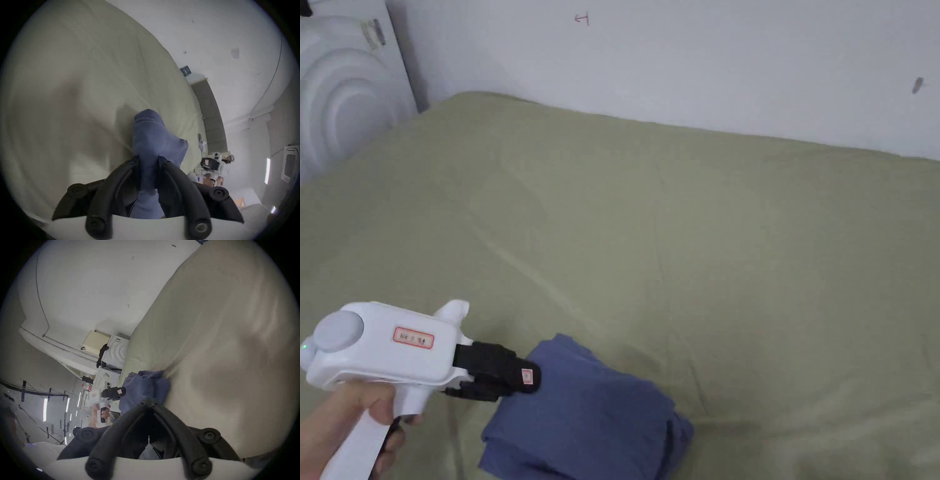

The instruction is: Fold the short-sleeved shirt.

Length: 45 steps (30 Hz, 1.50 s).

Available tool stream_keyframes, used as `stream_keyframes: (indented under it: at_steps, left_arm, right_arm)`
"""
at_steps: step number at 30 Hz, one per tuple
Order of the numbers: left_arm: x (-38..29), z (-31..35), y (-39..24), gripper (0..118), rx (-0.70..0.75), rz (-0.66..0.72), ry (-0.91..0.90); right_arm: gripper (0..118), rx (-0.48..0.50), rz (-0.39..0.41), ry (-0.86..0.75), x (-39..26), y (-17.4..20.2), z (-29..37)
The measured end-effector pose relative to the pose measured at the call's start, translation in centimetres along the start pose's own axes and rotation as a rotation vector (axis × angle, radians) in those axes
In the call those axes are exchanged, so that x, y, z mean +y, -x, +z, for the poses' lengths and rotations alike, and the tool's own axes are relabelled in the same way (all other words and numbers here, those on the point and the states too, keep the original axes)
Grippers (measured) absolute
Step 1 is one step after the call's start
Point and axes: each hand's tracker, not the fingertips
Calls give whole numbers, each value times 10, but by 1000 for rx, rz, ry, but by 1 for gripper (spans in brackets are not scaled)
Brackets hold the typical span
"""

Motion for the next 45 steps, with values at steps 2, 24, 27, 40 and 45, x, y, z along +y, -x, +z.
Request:
stream_keyframes:
  at_steps: [2, 24, 27, 40, 45]
  left_arm:
    - [20, 28, 25, 20, 35, 30, -27]
    - [77, 122, 120, 25, 183, 100, -110]
    - [71, 139, 86, 51, 289, 37, -127]
    - [-9, 79, -140, 0, 116, -307, -365]
    - [-61, 21, -247, 0, 241, -478, -633]
  right_arm:
    - [1, -2, 0, -5, 2, 2, -4]
    - [1, 10, 72, -3, 18, 37, -19]
    - [1, 19, 88, -16, 15, 40, -5]
    - [1, -285, 509, -291, 34, 112, 72]
    - [1, -563, 744, -466, 27, 162, 84]
